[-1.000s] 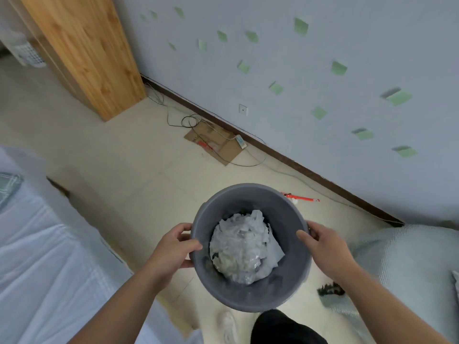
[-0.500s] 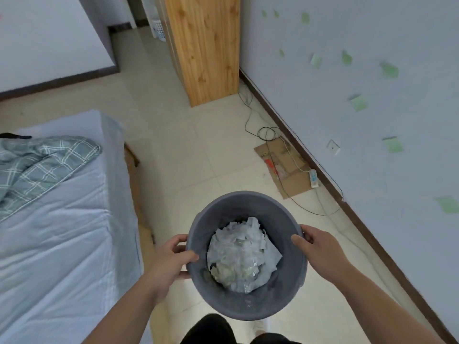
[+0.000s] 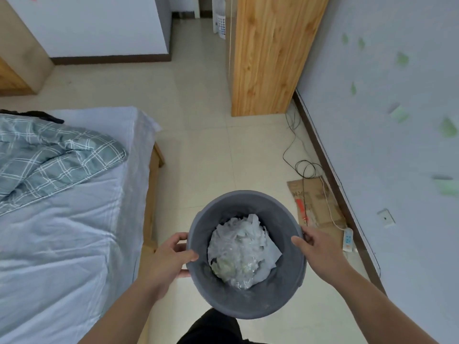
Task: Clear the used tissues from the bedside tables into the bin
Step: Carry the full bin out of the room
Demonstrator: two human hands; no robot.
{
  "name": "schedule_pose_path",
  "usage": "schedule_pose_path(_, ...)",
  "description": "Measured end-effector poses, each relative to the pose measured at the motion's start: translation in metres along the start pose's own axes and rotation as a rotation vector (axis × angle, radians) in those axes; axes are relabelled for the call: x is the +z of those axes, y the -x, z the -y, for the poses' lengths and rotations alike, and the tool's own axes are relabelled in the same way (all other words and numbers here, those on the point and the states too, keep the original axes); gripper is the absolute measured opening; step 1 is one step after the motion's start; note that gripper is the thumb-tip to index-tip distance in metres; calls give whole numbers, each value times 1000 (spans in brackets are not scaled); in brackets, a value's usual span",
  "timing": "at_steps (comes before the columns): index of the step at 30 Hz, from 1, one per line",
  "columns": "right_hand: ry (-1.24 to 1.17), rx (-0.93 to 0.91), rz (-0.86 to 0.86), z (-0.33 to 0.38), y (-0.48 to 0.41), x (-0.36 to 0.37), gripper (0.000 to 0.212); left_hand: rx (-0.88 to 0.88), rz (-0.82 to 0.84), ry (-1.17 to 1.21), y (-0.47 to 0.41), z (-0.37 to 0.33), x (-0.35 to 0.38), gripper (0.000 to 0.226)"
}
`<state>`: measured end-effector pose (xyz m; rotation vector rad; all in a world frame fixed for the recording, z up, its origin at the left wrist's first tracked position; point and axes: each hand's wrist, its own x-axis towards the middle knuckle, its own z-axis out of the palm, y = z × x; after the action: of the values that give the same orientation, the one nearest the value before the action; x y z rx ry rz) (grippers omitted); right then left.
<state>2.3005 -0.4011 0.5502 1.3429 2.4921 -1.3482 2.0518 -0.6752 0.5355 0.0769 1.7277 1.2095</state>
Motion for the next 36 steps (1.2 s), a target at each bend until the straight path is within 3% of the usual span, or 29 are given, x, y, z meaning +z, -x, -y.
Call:
schedule_pose_path(3,4,-1,0,30,-61,-12,11,-7,8,22,-43,-46,-11,43)
schedule_pose_path(11,-1,-90,2,117,-217,-62,13,64,-34,28,-142,-183,-36,48)
schedule_pose_path(16,4,-111,55,137,-329,-77,15,46,-96,50,-218,-237,-33,41)
schedule_pose_path(23,32,-121,144,175,-487,-121,15,22,-147,114,-316,-323,-17,51)
schedule_pose_path(27,39,-184,171,225,-567,-145,17,45,-201,144,-362,-379,-29,39)
schedule_pose_path(36,20,-227,209,320,-729,-125,19,63,-253,209,-489,-474,-99,44)
